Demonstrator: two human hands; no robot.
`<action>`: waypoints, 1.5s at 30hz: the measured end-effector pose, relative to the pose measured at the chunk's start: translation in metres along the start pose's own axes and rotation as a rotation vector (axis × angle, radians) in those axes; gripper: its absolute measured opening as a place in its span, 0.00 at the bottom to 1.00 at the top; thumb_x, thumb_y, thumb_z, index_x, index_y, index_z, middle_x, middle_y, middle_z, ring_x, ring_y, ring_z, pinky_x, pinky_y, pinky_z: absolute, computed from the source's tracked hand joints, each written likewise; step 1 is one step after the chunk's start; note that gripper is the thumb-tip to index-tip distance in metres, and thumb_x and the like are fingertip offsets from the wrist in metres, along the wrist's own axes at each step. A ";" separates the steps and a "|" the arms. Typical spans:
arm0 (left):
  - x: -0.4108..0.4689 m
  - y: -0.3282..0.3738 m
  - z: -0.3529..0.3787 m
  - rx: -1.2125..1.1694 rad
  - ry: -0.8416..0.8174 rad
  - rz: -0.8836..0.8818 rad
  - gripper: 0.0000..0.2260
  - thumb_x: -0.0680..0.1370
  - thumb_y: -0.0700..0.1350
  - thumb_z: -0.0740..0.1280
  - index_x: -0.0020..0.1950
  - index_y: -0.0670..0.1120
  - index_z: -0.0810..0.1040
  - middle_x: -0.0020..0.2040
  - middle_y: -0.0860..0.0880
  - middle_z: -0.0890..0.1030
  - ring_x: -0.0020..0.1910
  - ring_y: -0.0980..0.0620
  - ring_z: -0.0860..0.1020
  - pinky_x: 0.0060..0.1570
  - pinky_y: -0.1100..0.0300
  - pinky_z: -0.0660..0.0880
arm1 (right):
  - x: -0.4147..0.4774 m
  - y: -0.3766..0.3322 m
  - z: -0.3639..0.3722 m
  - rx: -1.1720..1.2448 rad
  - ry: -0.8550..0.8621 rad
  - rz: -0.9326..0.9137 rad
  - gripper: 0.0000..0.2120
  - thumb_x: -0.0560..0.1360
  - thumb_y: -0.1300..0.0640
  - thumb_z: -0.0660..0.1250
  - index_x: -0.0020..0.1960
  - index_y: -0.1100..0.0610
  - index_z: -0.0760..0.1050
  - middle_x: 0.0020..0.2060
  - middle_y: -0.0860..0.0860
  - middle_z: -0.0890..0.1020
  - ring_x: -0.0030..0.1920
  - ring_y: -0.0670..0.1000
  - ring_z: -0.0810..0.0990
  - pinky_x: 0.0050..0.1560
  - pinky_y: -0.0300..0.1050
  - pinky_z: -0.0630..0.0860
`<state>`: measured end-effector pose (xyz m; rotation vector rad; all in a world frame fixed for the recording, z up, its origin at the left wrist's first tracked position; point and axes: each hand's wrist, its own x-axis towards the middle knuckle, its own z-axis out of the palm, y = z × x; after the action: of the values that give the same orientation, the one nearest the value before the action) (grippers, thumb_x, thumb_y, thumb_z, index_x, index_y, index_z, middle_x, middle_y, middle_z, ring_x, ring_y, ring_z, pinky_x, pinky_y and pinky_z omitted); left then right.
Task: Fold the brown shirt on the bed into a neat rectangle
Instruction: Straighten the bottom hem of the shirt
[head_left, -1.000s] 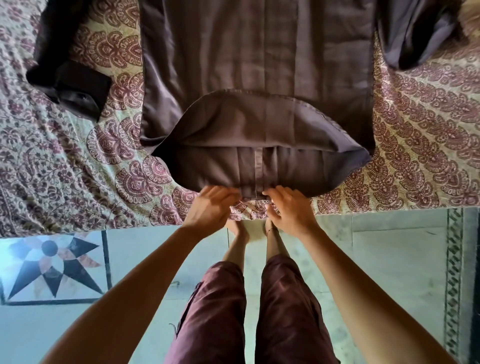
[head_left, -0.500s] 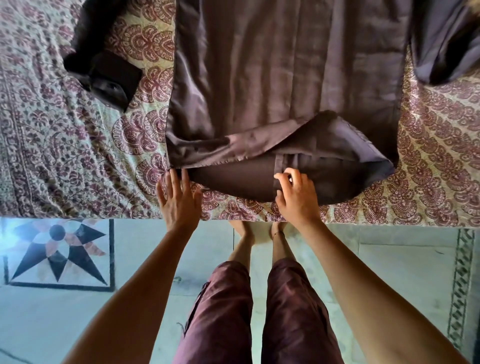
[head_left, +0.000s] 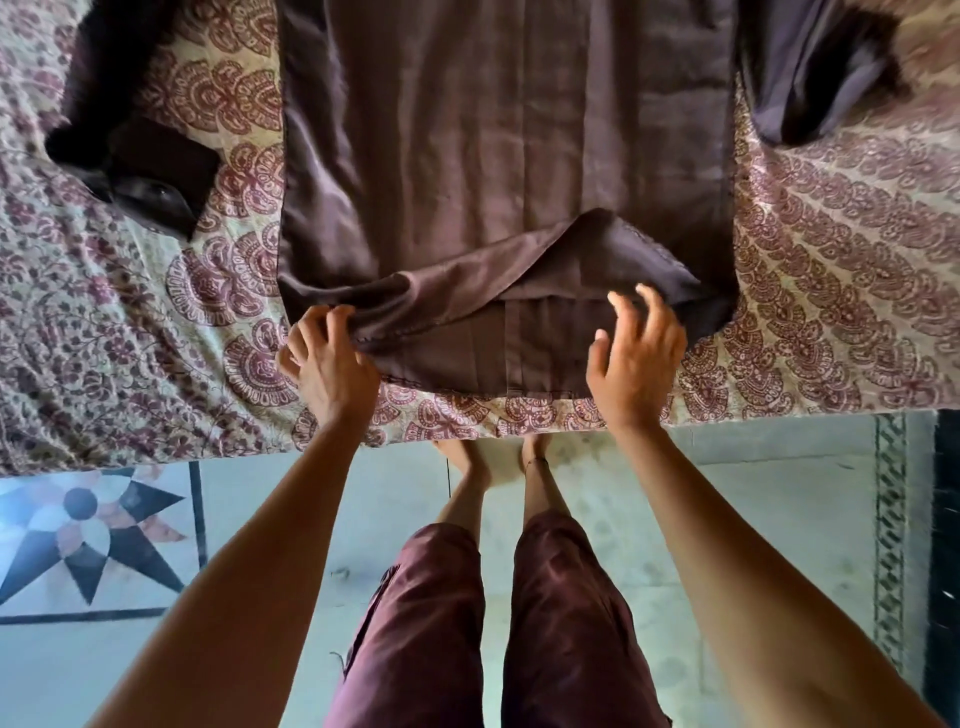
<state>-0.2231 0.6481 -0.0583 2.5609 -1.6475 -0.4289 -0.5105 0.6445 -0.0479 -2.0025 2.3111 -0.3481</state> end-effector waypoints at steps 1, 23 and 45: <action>0.006 -0.002 -0.001 -0.003 -0.030 -0.014 0.23 0.65 0.37 0.64 0.60 0.48 0.72 0.64 0.42 0.70 0.63 0.39 0.66 0.62 0.43 0.60 | 0.007 0.008 -0.003 -0.064 0.014 0.067 0.22 0.70 0.58 0.63 0.64 0.56 0.70 0.66 0.61 0.70 0.64 0.61 0.68 0.65 0.54 0.60; 0.018 -0.042 -0.014 0.102 -0.102 0.202 0.11 0.71 0.36 0.67 0.53 0.39 0.76 0.51 0.37 0.76 0.48 0.35 0.75 0.39 0.43 0.72 | 0.002 0.077 -0.022 -0.079 -0.110 0.601 0.12 0.70 0.68 0.62 0.52 0.57 0.73 0.56 0.61 0.73 0.57 0.62 0.71 0.53 0.54 0.66; 0.029 -0.062 -0.013 -0.549 0.022 -0.478 0.15 0.71 0.46 0.66 0.56 0.42 0.75 0.51 0.40 0.82 0.49 0.42 0.80 0.51 0.51 0.76 | -0.032 -0.001 0.002 0.277 -0.125 1.065 0.17 0.76 0.45 0.61 0.55 0.59 0.72 0.49 0.54 0.82 0.51 0.58 0.78 0.43 0.45 0.64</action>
<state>-0.1542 0.6474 -0.0640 2.4667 -0.7391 -0.7512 -0.5044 0.6752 -0.0525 -0.4890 2.6364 -0.3895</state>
